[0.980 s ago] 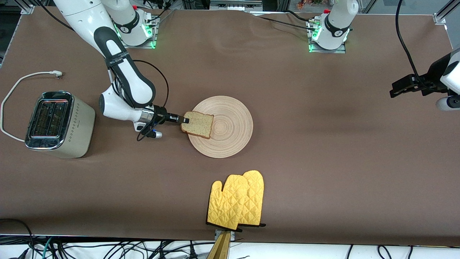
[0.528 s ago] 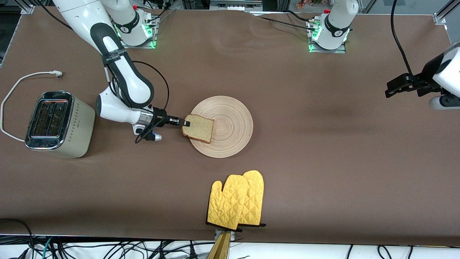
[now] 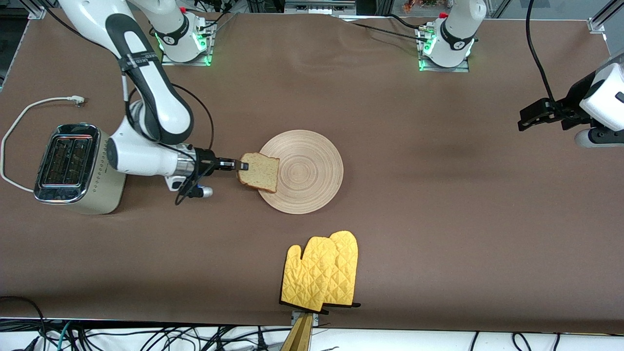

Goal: Move plate and put bread in toaster
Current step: 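Lift the bread with the right gripper and carry it over the toaster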

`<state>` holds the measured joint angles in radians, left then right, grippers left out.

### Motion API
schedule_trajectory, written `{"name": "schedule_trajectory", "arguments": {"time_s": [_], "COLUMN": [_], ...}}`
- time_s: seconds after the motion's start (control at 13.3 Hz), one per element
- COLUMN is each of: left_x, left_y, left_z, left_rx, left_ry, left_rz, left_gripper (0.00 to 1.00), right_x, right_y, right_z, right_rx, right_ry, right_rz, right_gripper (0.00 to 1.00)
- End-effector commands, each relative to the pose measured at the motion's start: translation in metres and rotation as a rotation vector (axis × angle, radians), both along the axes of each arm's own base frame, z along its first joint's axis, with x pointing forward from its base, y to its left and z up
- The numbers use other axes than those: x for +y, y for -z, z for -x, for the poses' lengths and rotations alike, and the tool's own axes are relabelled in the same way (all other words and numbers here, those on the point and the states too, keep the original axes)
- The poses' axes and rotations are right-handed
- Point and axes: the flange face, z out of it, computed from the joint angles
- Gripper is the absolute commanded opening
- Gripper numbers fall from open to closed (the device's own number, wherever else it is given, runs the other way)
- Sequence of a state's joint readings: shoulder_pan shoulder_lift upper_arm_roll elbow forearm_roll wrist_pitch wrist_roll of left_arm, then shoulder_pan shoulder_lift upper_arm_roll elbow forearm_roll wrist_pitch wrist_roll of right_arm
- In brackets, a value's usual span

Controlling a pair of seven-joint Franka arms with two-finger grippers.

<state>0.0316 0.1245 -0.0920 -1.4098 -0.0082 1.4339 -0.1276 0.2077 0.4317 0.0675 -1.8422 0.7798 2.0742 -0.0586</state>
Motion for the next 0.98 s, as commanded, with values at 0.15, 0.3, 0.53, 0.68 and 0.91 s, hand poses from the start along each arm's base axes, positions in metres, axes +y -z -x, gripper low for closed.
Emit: {"name": "schedule_trajectory", "arguments": {"time_s": [0.15, 0.3, 0.53, 0.68, 0.91], "left_x": [0.008, 0.014, 0.016, 0.016, 0.015], "left_y": [-0.002, 0.002, 0.004, 0.005, 0.006], "left_z": [0.003, 0.002, 0.001, 0.001, 0.001], "left_rx": [0.007, 0.014, 0.017, 0.020, 0.021], "left_ry": [0.009, 0.000, -0.007, -0.007, -0.008], "left_rz": [-0.002, 0.000, 0.016, 0.018, 0.028], "left_gripper": [1.00, 1.00, 1.00, 1.00, 1.00], "right_x": [-0.057, -0.097, -0.150, -0.178, -0.230], "right_y": [-0.068, -0.095, -0.138, -0.157, -0.192], "right_z": [-0.027, -0.038, -0.044, -0.040, -0.034], "right_rx": [0.038, 0.062, 0.076, 0.103, 0.141], "right_ry": [-0.091, -0.111, -0.139, -0.160, -0.129], "right_rz": [0.081, 0.135, 0.273, 0.382, 0.494], "right_gripper": [0.00, 0.00, 0.00, 0.00, 0.00]}}
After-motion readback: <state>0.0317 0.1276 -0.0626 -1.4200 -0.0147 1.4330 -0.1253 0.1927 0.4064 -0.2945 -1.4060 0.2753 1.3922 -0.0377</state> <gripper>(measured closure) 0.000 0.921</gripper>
